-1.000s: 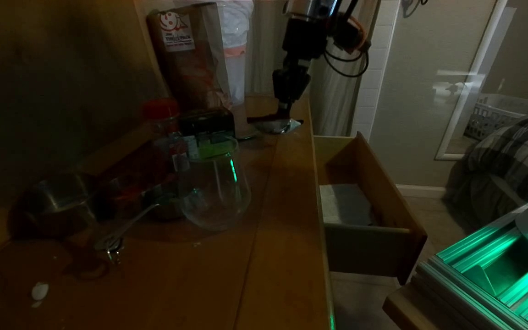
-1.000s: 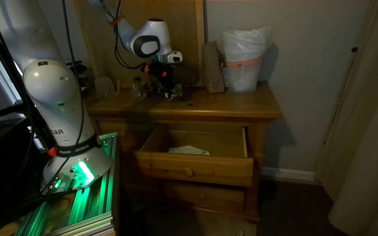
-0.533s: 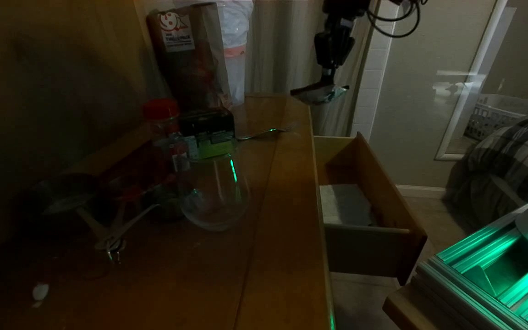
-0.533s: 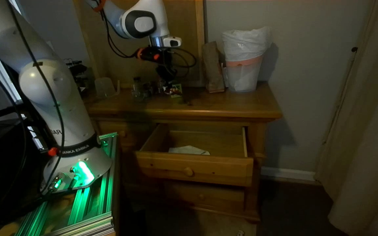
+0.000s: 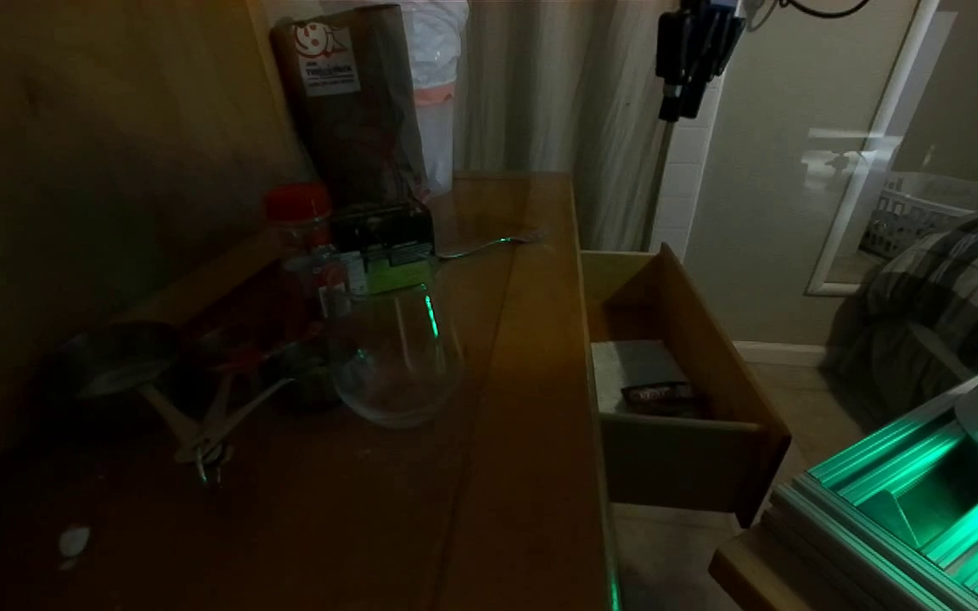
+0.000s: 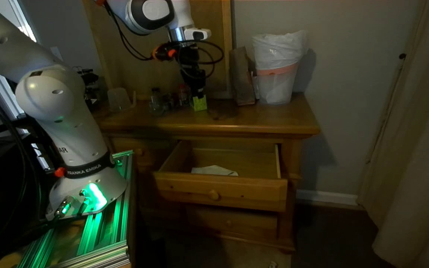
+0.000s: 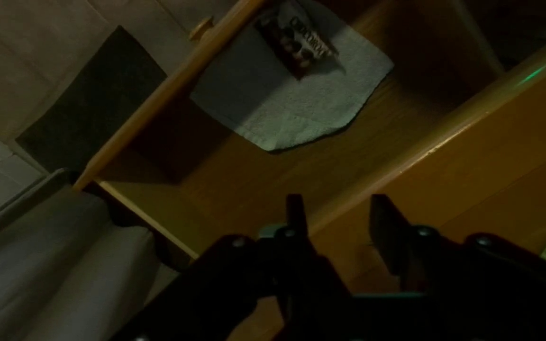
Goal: Put the chip packet inside the drawer then close it
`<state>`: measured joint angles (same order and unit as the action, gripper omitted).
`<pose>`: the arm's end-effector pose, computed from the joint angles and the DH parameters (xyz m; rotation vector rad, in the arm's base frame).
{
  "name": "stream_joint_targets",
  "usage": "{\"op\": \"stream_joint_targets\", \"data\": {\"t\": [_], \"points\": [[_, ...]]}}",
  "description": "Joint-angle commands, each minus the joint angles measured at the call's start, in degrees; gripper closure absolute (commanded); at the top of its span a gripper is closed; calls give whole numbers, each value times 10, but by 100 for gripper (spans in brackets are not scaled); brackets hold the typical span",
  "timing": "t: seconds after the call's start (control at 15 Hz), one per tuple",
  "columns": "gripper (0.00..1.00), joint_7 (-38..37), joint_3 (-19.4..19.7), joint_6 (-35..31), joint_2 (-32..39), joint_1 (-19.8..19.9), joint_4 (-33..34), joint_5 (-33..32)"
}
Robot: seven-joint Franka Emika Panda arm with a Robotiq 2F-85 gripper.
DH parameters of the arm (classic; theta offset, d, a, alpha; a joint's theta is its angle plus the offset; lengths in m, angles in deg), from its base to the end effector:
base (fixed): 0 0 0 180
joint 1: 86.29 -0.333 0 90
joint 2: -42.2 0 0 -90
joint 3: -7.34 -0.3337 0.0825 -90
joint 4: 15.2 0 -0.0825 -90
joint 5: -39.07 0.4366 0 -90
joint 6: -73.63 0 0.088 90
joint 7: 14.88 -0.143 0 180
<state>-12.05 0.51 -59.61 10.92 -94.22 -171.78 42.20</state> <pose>0.3957 0.1003 0.3452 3.1016 0.4044 0.2156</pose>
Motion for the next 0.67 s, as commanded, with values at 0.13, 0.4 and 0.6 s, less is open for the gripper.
{"op": "stream_joint_targets", "data": {"t": [0.13,0.4,0.6], "points": [[12,29,56,-50,13,29,-8,-13],[0,60,104,-100,45,58,-8,-2],[0,81,141,-108,79,70,-9,13]]}}
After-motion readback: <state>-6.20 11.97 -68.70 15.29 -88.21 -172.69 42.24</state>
